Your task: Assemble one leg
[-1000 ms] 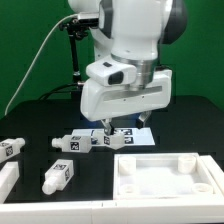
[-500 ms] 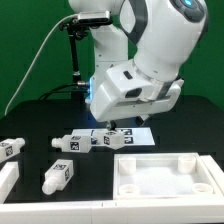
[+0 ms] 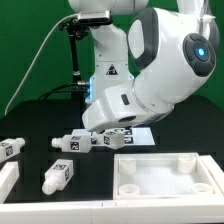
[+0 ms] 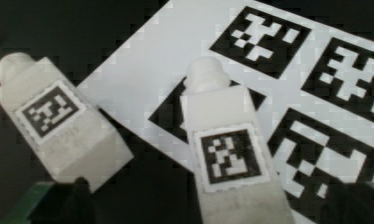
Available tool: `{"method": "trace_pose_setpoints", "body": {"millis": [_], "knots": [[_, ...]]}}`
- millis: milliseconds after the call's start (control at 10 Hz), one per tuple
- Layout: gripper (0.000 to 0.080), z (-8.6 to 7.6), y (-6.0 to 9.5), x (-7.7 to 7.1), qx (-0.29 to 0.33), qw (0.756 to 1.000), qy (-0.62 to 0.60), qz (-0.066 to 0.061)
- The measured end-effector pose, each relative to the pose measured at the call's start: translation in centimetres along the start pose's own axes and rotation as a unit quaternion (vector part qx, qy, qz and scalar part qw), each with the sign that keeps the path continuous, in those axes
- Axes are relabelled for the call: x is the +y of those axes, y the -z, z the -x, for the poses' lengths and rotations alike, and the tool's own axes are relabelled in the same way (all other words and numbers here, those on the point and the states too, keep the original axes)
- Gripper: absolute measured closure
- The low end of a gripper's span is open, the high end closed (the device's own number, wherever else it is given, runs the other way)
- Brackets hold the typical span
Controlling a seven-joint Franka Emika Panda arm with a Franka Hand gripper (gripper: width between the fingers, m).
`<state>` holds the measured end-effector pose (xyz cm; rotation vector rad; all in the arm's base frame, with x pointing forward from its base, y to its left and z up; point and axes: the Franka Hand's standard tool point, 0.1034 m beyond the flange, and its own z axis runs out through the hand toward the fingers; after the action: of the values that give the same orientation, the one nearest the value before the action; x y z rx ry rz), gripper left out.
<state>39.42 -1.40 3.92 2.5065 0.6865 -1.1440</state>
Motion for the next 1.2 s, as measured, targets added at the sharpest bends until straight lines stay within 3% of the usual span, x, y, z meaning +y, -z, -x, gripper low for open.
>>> {"method": "trace_pose_setpoints", "body": {"millis": [100, 400, 700, 900, 1000, 1100, 1200], "knots": [[0.0151, -0.1, -0.3, 0.0, -0.003, 1.000, 0.000, -0.001], [0.0151, -1.0, -3.1, -0.8, -0.041, 0.999, -0.012, -0.003], [0.0151, -1.5, -3.5, -1.7, -0.067, 0.998, -0.019, 0.004], [0.0421, -1.5, -3.6, -1.7, -0.067, 0.998, -0.019, 0.004], [0.0515, -1.5, -3.6, -1.7, -0.067, 0.998, -0.019, 0.004], [0.0515, -1.0, -3.1, -2.0, -0.080, 0.997, -0.018, 0.004], [0.0515, -0.2, -0.7, -2.5, -0.096, 0.995, -0.016, 0.006]]}}
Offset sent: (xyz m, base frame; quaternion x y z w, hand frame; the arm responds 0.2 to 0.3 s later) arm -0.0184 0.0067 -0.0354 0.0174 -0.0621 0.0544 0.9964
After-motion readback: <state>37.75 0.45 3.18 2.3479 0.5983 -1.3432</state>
